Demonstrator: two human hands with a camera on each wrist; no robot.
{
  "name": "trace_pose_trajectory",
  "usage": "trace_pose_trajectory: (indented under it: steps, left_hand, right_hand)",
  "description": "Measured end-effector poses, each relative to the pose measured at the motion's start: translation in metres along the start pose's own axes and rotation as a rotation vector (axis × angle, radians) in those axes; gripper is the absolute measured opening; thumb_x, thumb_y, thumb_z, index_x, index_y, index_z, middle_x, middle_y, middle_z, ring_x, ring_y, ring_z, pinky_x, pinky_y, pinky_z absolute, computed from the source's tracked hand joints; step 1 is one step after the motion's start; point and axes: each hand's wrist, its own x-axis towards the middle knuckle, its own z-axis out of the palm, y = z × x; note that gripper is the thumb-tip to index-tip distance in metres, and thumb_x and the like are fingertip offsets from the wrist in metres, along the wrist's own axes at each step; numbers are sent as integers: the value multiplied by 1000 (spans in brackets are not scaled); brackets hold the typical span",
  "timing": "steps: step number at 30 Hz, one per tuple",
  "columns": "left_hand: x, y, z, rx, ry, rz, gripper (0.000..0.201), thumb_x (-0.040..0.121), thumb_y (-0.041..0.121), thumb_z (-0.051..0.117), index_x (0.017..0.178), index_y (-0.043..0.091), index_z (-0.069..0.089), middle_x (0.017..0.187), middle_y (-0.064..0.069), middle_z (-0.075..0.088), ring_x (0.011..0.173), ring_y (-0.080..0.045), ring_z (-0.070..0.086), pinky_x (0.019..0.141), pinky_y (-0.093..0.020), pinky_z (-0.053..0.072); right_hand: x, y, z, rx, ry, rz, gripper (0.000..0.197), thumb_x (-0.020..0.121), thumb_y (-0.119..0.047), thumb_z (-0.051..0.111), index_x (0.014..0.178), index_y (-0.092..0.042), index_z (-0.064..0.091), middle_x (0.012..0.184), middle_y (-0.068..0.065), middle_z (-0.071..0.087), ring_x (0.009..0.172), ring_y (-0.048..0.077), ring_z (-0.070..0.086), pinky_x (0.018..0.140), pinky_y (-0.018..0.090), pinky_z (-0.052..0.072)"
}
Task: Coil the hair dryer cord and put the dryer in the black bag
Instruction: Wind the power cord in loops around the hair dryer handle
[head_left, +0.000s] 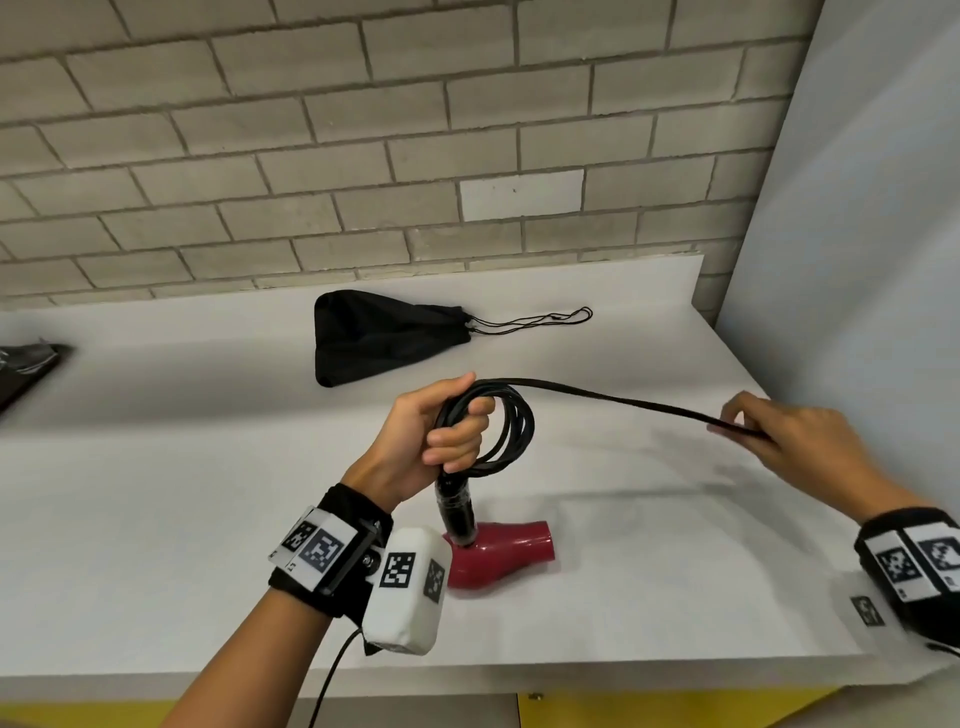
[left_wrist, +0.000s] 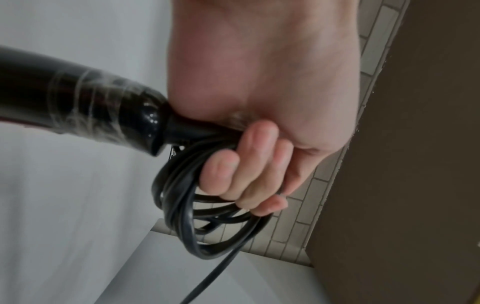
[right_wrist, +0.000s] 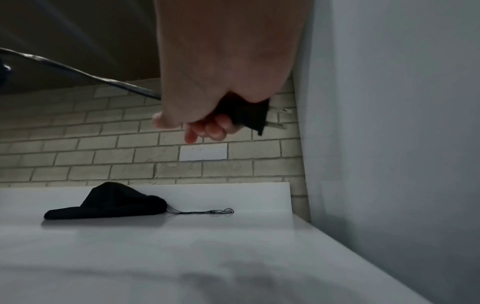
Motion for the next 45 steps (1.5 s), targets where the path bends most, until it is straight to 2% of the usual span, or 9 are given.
trace_pose_trajectory:
  steps: [3,6,10,12,16,21,26,33,45]
  left_hand:
    - [-2,-1,-2,-6,27,14,33,91,34,41,67,14,50,36,12,32,26,-2,25,36,-20,24]
    - [-3,-2,0,2,22,4,35,92,36,41,66,14,50,36,12,32,26,-2,24,36,-20,23]
    - [4,-5,8,23,-6,-22,34,91,36,42,65,15,49,36,12,31,27,-2,24,36,-21,21]
    - [8,-8,13,27,-37,-36,35,91,36,41,64,15,49,36,12,32,26,-1,25,36,-21,21]
    - [16,-12,21,4,-116,-19,32,90,37,49,68,14,50,37,13,34,27,-3,22,36,-19,26]
    - [23,-11,21,-94,-171,-6,28,87,35,55,69,13,55,35,11,36,25,-5,24,36,-21,25]
    - [32,-12,28,-6,-185,-19,35,89,31,32,74,8,54,35,8,29,27,-11,18,36,-23,27]
    - [38,-18,39,49,-15,-53,39,89,32,28,56,18,43,32,11,27,23,-4,19,32,-21,22]
    - [28,-21,27,-122,-94,26,32,89,32,39,64,15,50,36,12,35,26,-5,22,35,-20,26]
  right_hand:
    - [-12,18,11,33,-365,46,77,61,-89,41,108,-29,59,96,-12,58,94,16,56,81,28,46]
    - [-16,1,0,149,-600,50,102,51,-88,51,137,-37,33,132,-17,25,146,13,-2,116,29,2]
    - [5,-72,-30,636,-409,-2,106,55,-88,53,143,-42,16,149,-24,12,133,-13,-27,115,25,0]
    - [20,-107,-36,840,-387,-89,108,57,-90,48,146,-38,14,151,-20,26,144,-3,9,115,19,16]
    - [37,-166,-32,964,-316,-85,73,77,-75,30,126,-23,48,107,-9,66,91,-7,60,84,16,44]
    - [41,-182,-31,877,-42,13,58,85,-62,31,79,-10,53,65,6,64,62,16,61,64,29,47]
    - [40,-176,-31,758,36,-58,63,86,-60,25,80,-6,56,68,-12,62,58,14,57,65,30,48]
    - [40,-166,-12,680,156,-41,69,88,-67,24,68,-6,48,52,13,57,51,32,57,55,42,49]
    - [32,-146,-23,940,-248,-94,46,85,-59,34,109,-22,47,61,-12,60,47,10,56,54,23,47]
